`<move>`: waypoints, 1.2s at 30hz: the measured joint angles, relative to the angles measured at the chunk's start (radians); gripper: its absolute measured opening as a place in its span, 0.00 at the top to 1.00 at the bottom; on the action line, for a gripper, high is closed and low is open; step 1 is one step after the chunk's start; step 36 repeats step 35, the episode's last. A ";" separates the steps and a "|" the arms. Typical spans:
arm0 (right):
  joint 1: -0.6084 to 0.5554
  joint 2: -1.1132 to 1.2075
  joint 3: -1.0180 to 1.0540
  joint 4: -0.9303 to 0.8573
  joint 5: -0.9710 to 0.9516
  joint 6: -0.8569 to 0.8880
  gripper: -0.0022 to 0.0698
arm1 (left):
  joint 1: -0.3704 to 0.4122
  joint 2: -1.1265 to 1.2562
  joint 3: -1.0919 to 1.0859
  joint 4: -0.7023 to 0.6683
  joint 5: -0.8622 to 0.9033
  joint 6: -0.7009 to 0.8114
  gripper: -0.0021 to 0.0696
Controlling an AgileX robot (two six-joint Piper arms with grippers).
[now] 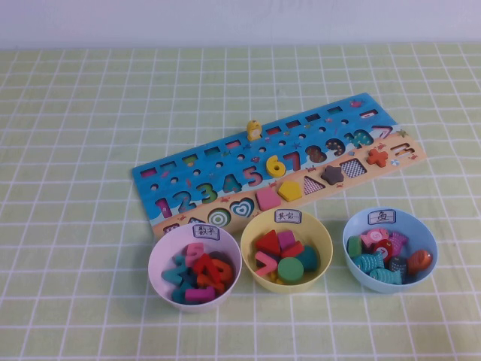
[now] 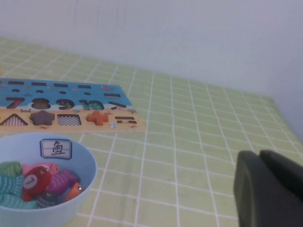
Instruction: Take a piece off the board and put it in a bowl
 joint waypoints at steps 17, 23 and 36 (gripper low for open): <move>-0.003 -0.025 0.010 0.098 0.195 0.000 0.99 | 0.000 0.000 0.000 0.000 0.000 0.000 0.98; -0.003 -0.025 0.010 0.100 0.239 0.000 0.99 | 0.000 0.000 0.000 0.000 0.000 0.000 0.98; -0.003 -0.025 0.012 0.100 0.259 0.041 0.99 | 0.000 0.000 0.000 0.000 0.000 0.000 0.98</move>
